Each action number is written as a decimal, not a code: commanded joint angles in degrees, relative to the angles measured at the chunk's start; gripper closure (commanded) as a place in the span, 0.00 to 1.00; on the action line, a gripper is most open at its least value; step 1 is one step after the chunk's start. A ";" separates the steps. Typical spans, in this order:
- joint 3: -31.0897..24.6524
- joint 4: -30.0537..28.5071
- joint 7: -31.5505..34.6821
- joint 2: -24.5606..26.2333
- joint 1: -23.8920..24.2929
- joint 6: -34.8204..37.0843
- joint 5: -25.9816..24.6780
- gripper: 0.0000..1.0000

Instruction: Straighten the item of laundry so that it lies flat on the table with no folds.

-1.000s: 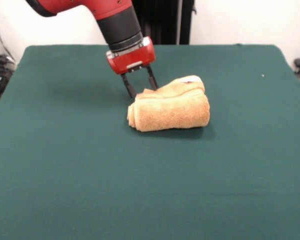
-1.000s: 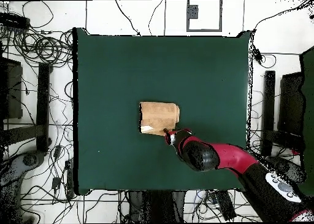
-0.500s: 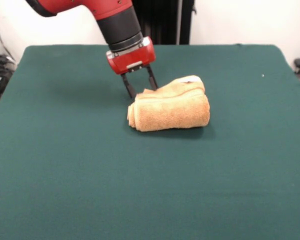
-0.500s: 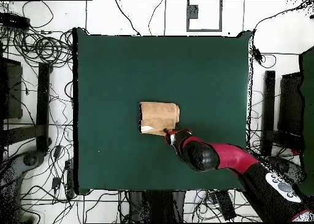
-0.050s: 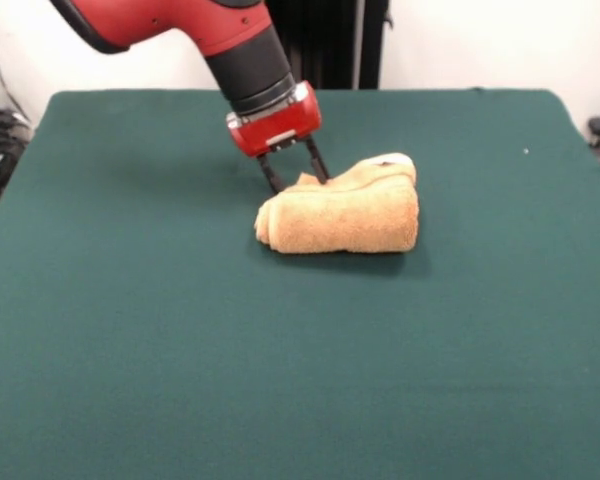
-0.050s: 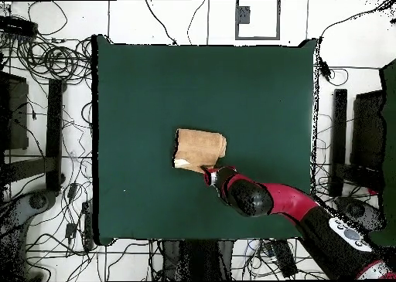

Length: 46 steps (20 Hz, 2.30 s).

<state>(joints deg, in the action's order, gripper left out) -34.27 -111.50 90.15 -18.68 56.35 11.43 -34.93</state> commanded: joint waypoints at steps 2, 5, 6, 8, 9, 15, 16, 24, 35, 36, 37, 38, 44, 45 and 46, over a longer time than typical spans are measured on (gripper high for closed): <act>-7.32 5.11 -2.90 9.91 0.09 -0.54 -3.35 0.00; -8.17 5.73 -3.38 11.38 0.77 -0.36 -3.66 0.00; -8.35 5.92 -3.42 11.54 0.81 -0.20 -3.69 0.00; -8.43 6.02 -3.32 11.35 0.68 0.10 -3.73 0.00; -8.16 5.92 -3.19 11.01 0.42 0.16 -3.89 0.00; -7.28 5.76 -3.24 9.99 -0.57 1.24 -4.23 0.00; -7.30 5.71 -3.37 9.98 -0.55 1.42 -4.31 0.00; -7.83 5.26 -3.63 10.08 -0.02 2.12 -4.88 1.00; -7.01 5.08 -2.90 8.60 -1.22 3.32 -5.15 1.00; -7.11 5.09 -2.74 8.63 -1.19 2.98 -5.16 1.00; -7.27 5.03 -2.53 8.61 -1.20 2.69 -5.09 1.00; -7.15 4.84 -1.95 7.53 -1.64 2.52 -4.89 1.00; -6.74 -0.41 0.09 -5.66 -2.75 10.17 0.04 1.00; -6.34 -1.23 1.02 -7.94 -3.45 10.70 0.60 1.00; -5.91 -2.39 2.54 -11.61 -4.51 11.62 1.79 1.00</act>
<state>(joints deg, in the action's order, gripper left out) -38.59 -112.24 90.15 -17.48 57.63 13.53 -36.84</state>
